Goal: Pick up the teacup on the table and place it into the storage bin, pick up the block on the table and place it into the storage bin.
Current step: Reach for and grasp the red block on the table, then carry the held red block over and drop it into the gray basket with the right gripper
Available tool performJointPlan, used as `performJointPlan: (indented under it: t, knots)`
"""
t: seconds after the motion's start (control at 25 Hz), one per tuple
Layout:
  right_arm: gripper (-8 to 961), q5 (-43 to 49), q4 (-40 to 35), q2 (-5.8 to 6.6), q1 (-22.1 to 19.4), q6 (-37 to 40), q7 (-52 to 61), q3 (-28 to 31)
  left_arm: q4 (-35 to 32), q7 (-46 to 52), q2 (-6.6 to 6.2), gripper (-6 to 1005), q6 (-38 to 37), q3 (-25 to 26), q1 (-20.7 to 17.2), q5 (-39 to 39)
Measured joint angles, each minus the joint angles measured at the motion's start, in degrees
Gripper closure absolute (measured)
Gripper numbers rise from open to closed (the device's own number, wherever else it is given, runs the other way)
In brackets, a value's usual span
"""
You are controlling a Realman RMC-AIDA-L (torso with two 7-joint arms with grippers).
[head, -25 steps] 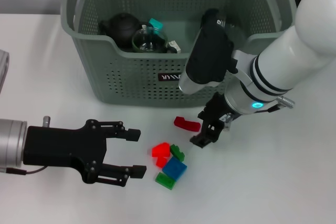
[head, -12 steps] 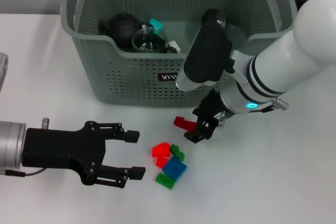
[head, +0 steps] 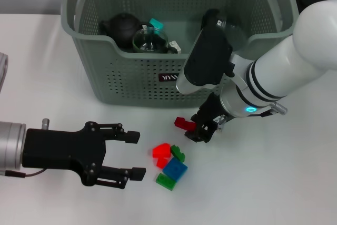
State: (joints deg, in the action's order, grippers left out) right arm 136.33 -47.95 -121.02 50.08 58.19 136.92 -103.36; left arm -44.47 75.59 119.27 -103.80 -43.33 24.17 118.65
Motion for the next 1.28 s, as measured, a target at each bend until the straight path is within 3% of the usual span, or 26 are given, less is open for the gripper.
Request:
performJointPlan:
  t: [0.2,0.4,0.64,1.16,1.28]
  knots:
    - [460,-0.1,0.29,0.0,-0.04,-0.54,0.01,-0.54,0.0,0.0,0.0,190,0.0,0.0,0.0,0.0]
    - [556,-0.19,0.31,0.0,-0.14,-0.69,0.01,-0.61,0.0,0.0,-0.06,190,0.0,0.08,-0.08,0.0]
    - [558,-0.19,0.32,0.0,-0.17,-0.71,0.01,-0.61,0.0,0.0,-0.09,190,0.0,0.04,-0.09,0.0]
    - [757,-0.18,-0.52,0.33,-0.25,0.51,0.01,-0.02,0.0,0.0,-0.19,190,0.0,0.41,-0.09,0.0]
    - [753,-0.18,-1.91,0.58,-0.31,2.67,-0.28,1.08,0.0,0.0,-0.21,190,-0.09,0.47,-0.09,0.0]
